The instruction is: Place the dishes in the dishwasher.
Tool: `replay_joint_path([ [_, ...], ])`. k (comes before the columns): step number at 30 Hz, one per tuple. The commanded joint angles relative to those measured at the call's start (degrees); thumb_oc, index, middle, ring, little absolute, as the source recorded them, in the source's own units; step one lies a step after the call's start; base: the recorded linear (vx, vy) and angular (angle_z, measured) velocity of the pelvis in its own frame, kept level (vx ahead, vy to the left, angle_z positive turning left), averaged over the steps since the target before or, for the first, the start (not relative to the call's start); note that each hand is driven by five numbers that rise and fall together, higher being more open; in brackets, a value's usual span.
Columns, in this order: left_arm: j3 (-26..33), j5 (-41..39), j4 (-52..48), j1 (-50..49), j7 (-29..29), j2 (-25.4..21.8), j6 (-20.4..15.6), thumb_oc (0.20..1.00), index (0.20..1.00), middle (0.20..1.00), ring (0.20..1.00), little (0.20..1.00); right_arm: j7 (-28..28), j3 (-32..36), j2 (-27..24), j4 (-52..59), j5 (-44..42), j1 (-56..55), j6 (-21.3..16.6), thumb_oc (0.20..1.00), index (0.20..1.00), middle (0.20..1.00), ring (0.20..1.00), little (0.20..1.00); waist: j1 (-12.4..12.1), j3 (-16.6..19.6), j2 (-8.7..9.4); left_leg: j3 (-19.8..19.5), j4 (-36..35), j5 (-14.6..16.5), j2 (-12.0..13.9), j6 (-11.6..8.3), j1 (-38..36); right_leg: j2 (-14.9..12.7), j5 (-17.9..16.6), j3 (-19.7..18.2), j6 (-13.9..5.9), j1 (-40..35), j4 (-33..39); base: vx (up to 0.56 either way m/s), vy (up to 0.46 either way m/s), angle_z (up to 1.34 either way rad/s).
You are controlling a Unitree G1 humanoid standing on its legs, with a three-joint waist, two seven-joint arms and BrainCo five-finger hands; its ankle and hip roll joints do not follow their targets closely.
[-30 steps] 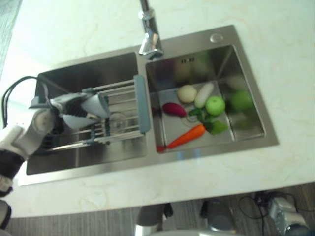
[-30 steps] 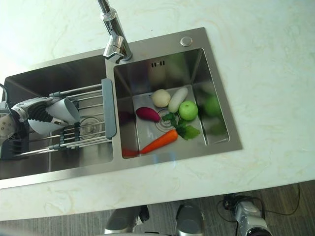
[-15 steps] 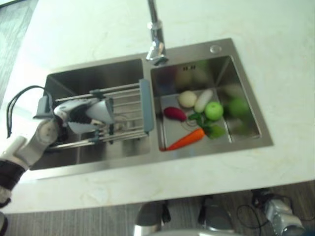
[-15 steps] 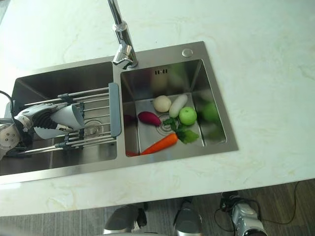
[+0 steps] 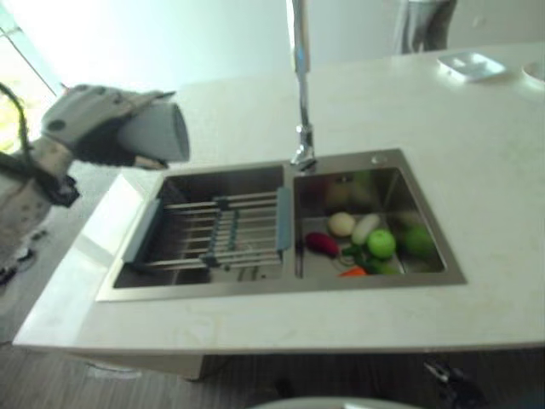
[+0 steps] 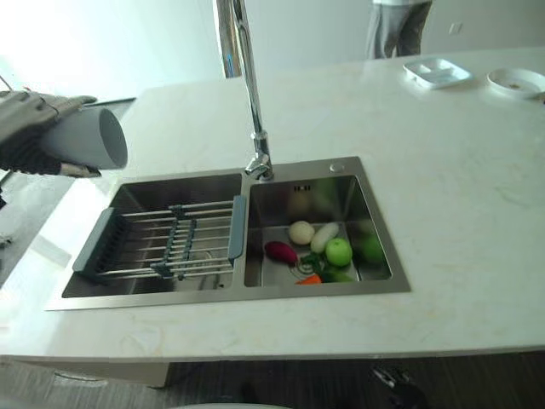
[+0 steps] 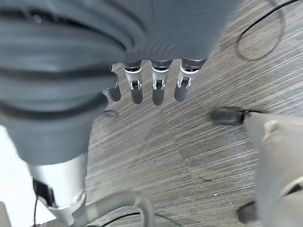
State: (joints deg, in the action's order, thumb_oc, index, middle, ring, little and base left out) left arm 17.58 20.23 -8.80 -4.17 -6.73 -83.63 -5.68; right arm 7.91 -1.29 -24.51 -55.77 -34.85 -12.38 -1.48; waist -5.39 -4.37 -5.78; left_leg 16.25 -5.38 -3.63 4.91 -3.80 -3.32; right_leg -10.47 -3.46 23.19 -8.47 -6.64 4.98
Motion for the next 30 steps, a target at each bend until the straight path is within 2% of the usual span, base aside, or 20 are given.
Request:
replay_joint_path([
  [1,8.9,-0.5,2.9,0.0,-6.8,2.0,1.6,0.2,0.2,0.2,0.2,0.2,0.6,0.6,2.8,0.9,1.9,3.8,-1.0,1.0,1.0,1.0,1.0,1.0,-1.6,-2.7,2.14,0.4,0.5,3.4,2.1,-2.23,-2.8,-3.6,2.0,2.2,-4.69,-0.8,-3.7,0.03,-0.162,0.08],
  [3,14.1,-0.1,1.5,-6.5,-8.8,6.4,0.6,0.2,0.2,0.2,0.2,0.2,0.8,0.2,3.6,0.8,3.0,3.8,-1.2,1.0,1.0,1.0,1.0,1.0,-1.8,-2.5,2.37,-0.1,0.7,3.4,2.3,-2.31,-3.2,-3.0,2.7,2.3,-4.04,-1.2,-4.0,0.02,-0.148,0.17],
  [6,15.8,2.2,-0.1,-11.0,-12.5,12.6,-0.3,0.2,0.2,0.2,0.2,0.2,1.1,-0.3,4.4,0.2,3.6,4.2,-1.8,1.0,1.0,1.0,1.0,1.0,-2.4,-2.4,2.91,-1.4,1.0,3.3,2.6,-2.35,-4.0,-2.0,3.6,2.2,-2.96,-1.9,-4.3,0.04,-0.181,0.16],
  [9,16.2,3.5,-1.6,-14.3,-17.5,19.1,0.8,0.2,0.2,0.2,0.2,0.2,1.3,-0.7,5.1,-0.5,4.7,5.1,-1.8,1.0,1.0,1.0,1.0,1.0,-4.2,-2.6,3.31,-3.8,3.9,3.9,3.0,-2.95,-3.4,-0.4,4.7,1.8,-1.07,-2.7,-4.3,0.01,-0.24,0.21],
  [10,17.2,2.6,-1.5,-16.8,-21.0,22.9,-0.9,0.2,0.2,0.2,0.2,0.2,1.4,-1.1,5.1,-2.0,4.9,6.0,-2.0,1.0,1.0,1.0,1.0,1.0,-5.9,-3.4,2.93,-4.5,6.5,1.4,4.3,-4.14,-0.9,0.6,4.4,3.4,0.72,-2.9,-3.8,-0.07,-0.302,0.19],
  [11,17.7,2.3,-1.6,-17.6,-21.6,24.2,-1.8,0.2,0.2,0.2,0.2,0.2,1.4,-1.1,5.1,-2.4,5.1,6.3,-2.0,1.0,1.0,1.0,1.0,1.0,-6.3,-3.6,2.69,-4.6,6.2,0.3,4.8,-4.72,-0.5,0.8,4.5,4.0,0.96,-3.1,-3.5,-0.03,-0.24,0.34],
  [12,17.9,1.9,-1.8,-18.1,-22.1,25.8,-3.1,0.2,0.2,0.2,0.2,0.2,1.5,-1.0,5.1,-3.0,5.5,6.5,-2.1,1.0,1.0,1.0,1.0,1.0,-6.8,-3.5,2.37,-5.4,5.2,-1.6,5.9,-6.42,-0.4,1.5,5.3,4.0,0.78,-3.9,-2.6,0.0,-0.12,0.44],
  [13,17.7,1.7,-1.9,-18.4,-22.4,27.3,-4.3,0.2,0.2,0.2,0.2,0.2,1.2,-1.1,5.3,-3.2,5.6,6.5,-2.4,1.0,1.0,1.0,1.0,1.0,-7.2,-3.6,2.05,-4.9,3.9,-4.7,7.1,-7.6,0.3,2.0,5.2,5.0,0.81,-4.3,-1.9,-0.07,-0.153,0.69],
  [14,17.2,1.2,-2.1,-18.0,-22.5,28.9,-5.9,0.2,0.2,0.2,0.2,0.2,1.0,-1.5,5.4,-3.5,5.4,6.5,-2.8,1.0,1.0,1.0,1.0,1.0,-7.5,-3.9,1.47,-4.3,1.6,-10.0,8.6,-9.5,1.7,2.9,5.0,6.8,0.97,-4.8,-0.9,-0.21,-0.152,0.65],
  [15,16.5,1.2,-2.0,-17.0,-21.6,29.8,-6.7,0.2,0.2,0.2,0.2,0.2,0.7,-1.5,5.3,-3.9,4.8,6.5,-3.3,1.0,1.0,1.0,1.0,1.0,-7.3,-4.2,1.35,-2.9,1.5,-11.8,9.2,-10.23,2.7,2.9,4.6,8.5,0.94,-4.9,-0.5,-0.29,-0.162,1.21],
  [17,14.9,1.9,-1.7,-15.2,-20.8,30.7,-7.2,0.2,0.2,0.2,0.2,0.2,0.0,-1.4,5.6,-4.1,3.2,6.4,-3.5,1.0,1.0,1.0,1.0,1.0,-6.6,-4.3,1.8,0.1,2.8,-10.0,8.4,-9.6,2.4,2.1,3.5,11.4,0.47,-4.3,-0.7,-0.26,-0.09,2.17],
  [18,13.8,2.6,-1.7,-14.3,-20.8,31.0,-6.6,0.2,0.2,0.2,0.2,0.2,0.0,-1.4,5.7,-4.2,3.2,6.2,-3.6,1.0,1.0,1.0,1.0,1.0,-6.0,-4.1,2.21,1.9,4.2,-7.8,7.2,-8.69,1.5,1.5,2.7,12.8,0.32,-3.5,-1.1,-0.3,-0.008,1.85],
  [20,11.1,2.3,-1.4,-11.2,-21.6,29.8,-5.3,0.2,0.2,0.2,0.2,0.2,0.3,-0.7,6.0,-4.7,3.7,5.4,-4.1,1.0,1.0,1.0,1.0,1.0,-3.7,-3.5,3.45,7.2,12.1,-2.1,5.2,-6.29,-0.6,-0.4,1.2,15.3,0.76,-0.7,-2.9,-0.37,0.063,0.85],
  [22,10.4,1.8,-0.9,-10.1,-21.9,29.0,-5.3,0.2,0.2,0.2,0.2,0.2,0.4,-0.2,6.0,-5.1,3.0,5.0,-4.5,1.0,1.0,1.0,1.0,1.0,-3.1,-3.1,3.58,8.5,14.4,-0.6,4.8,-5.67,-1.2,-0.9,1.3,16.4,1.1,0.1,-3.8,-0.23,0.123,1.68],
  [24,8.1,-0.9,0.3,-5.7,-20.6,25.9,-5.9,0.2,0.2,0.2,0.2,0.2,1.3,0.7,6.4,-6.8,3.1,3.8,-6.5,1.0,1.0,1.0,1.0,1.0,-0.1,-1.1,3.02,15.2,15.3,1.3,4.8,-5.05,-6.6,-2.3,1.0,22.1,1.88,2.0,-6.2,-0.33,0.373,1.43],
  [25,6.7,-1.2,0.3,-4.0,-19.8,25.3,-5.2,0.2,0.2,0.2,0.2,0.2,1.2,0.2,6.5,-7.0,3.7,3.6,-6.9,1.0,1.0,1.0,1.0,1.0,0.8,-0.6,2.65,16.4,13.5,1.7,4.3,-4.88,-8.2,-3.1,0.6,23.6,1.85,2.6,-7.2,-0.25,0.487,2.07],
  [26,4.5,-1.4,0.1,-1.6,-18.8,24.7,-4.6,0.2,0.2,0.2,0.2,0.2,0.9,0.0,6.8,-7.5,4.7,3.5,-7.1,1.0,1.0,1.0,1.0,1.0,1.5,-0.3,2.23,17.0,10.4,2.8,3.3,-4.17,-9.2,-4.9,-0.6,24.9,1.21,3.3,-8.7,-0.18,0.518,2.47],
  [27,2.9,-1.2,-0.5,-0.2,-18.3,24.2,-3.8,0.2,0.2,0.2,0.2,0.2,0.5,-0.2,7.1,-8.0,5.5,3.8,-7.0,1.0,1.0,1.0,1.0,1.0,1.6,-0.3,2.11,15.6,7.9,5.1,1.8,-2.86,-10.1,-7.1,-2.3,24.9,0.04,4.5,-10.5,-0.12,0.43,1.65],
  [30,2.4,-0.7,-2.0,-0.2,-18.1,23.9,-3.3,0.2,0.2,0.2,0.2,0.2,0.2,-0.8,7.3,-7.9,6.5,4.8,-5.9,1.0,1.0,1.0,1.0,1.0,0.2,-0.3,2.4,11.7,5.7,8.2,-0.6,-1.0,-10.0,-9.2,-4.3,23.3,-1.95,5.1,-11.3,-0.08,0.323,1.01],
])
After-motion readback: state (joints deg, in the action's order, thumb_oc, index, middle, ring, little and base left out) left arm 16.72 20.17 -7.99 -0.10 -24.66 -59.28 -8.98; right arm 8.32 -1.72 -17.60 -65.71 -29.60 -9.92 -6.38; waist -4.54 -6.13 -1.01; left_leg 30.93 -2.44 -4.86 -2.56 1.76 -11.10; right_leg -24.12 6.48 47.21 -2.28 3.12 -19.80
